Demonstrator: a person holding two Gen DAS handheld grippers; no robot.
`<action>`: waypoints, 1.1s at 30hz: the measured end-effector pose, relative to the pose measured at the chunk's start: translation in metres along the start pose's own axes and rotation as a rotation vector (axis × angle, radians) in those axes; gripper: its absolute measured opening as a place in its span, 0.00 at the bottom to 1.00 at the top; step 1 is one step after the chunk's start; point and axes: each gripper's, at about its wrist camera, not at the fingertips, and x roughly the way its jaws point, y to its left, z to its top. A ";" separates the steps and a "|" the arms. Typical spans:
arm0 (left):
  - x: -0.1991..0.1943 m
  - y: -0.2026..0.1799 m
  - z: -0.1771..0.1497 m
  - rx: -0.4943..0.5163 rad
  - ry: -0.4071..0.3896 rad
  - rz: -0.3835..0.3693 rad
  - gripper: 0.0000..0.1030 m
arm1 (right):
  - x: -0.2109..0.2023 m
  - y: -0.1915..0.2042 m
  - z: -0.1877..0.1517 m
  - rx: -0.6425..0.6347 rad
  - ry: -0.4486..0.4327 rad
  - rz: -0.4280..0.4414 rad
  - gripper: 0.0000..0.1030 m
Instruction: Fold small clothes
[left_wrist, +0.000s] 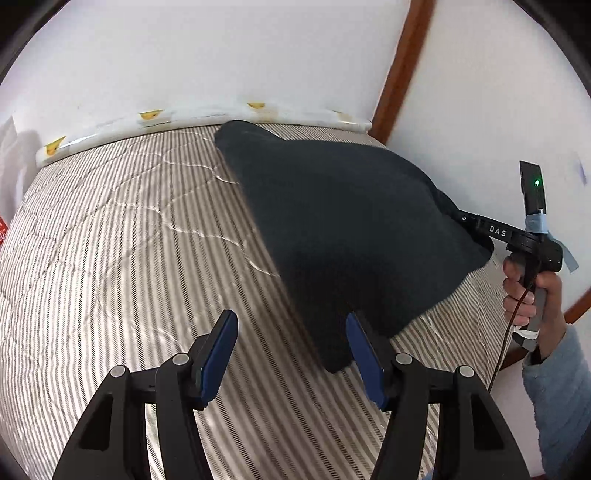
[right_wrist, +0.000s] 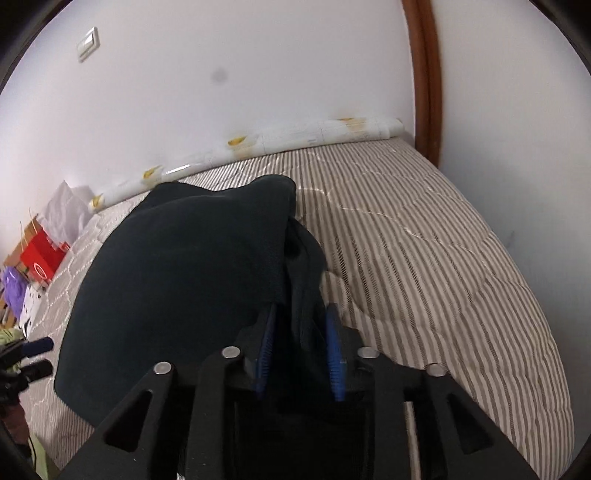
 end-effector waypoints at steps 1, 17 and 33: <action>0.000 -0.003 -0.002 0.000 0.000 0.003 0.57 | -0.002 0.001 -0.003 -0.003 0.003 -0.004 0.34; 0.021 -0.025 -0.014 0.005 0.037 0.030 0.57 | -0.022 -0.005 -0.030 0.020 0.029 0.005 0.50; 0.000 0.023 -0.034 -0.129 -0.051 -0.014 0.14 | -0.002 0.037 -0.025 -0.021 0.034 0.016 0.09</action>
